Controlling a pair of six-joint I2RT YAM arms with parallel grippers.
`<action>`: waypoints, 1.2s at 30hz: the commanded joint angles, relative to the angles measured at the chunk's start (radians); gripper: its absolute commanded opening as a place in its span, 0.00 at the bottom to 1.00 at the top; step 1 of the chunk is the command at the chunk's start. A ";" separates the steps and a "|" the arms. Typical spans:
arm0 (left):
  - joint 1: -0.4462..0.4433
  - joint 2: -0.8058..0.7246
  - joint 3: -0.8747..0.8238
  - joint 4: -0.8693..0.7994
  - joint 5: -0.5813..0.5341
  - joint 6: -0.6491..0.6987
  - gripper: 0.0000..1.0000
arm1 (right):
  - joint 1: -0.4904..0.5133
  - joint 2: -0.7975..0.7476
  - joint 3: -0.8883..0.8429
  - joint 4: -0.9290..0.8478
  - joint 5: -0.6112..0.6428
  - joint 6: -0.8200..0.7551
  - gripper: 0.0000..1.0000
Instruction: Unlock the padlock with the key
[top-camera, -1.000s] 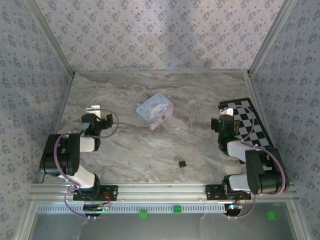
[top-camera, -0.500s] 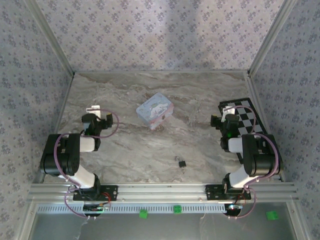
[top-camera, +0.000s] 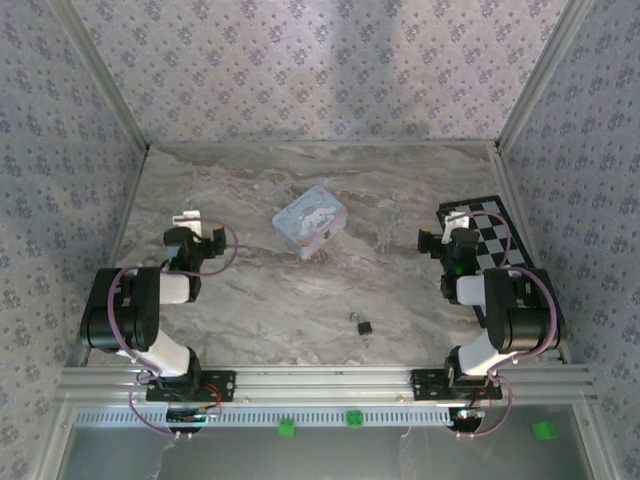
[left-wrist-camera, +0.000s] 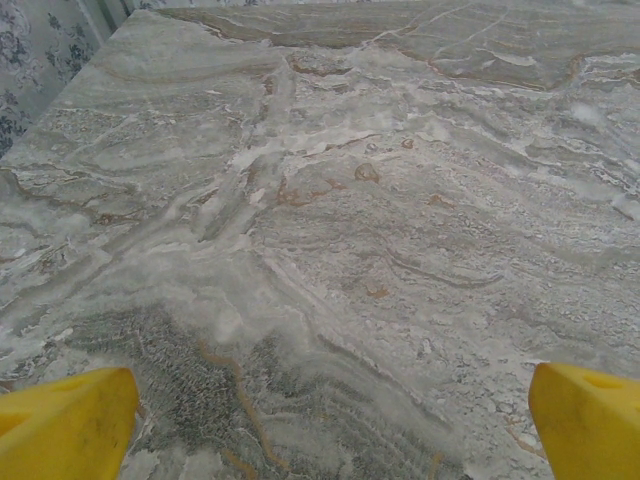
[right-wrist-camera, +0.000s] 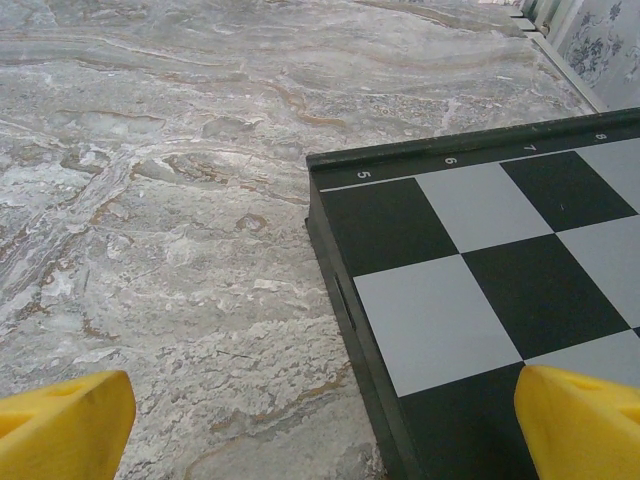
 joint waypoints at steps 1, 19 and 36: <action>0.008 -0.009 0.019 0.003 0.025 -0.015 1.00 | -0.006 -0.001 0.019 0.021 -0.007 -0.008 0.99; 0.008 -0.012 0.015 0.006 0.027 -0.014 1.00 | -0.006 -0.003 0.016 0.026 -0.009 -0.007 0.99; 0.007 -0.013 0.013 0.009 0.026 -0.014 1.00 | 0.011 -0.003 0.006 0.045 0.034 -0.015 0.99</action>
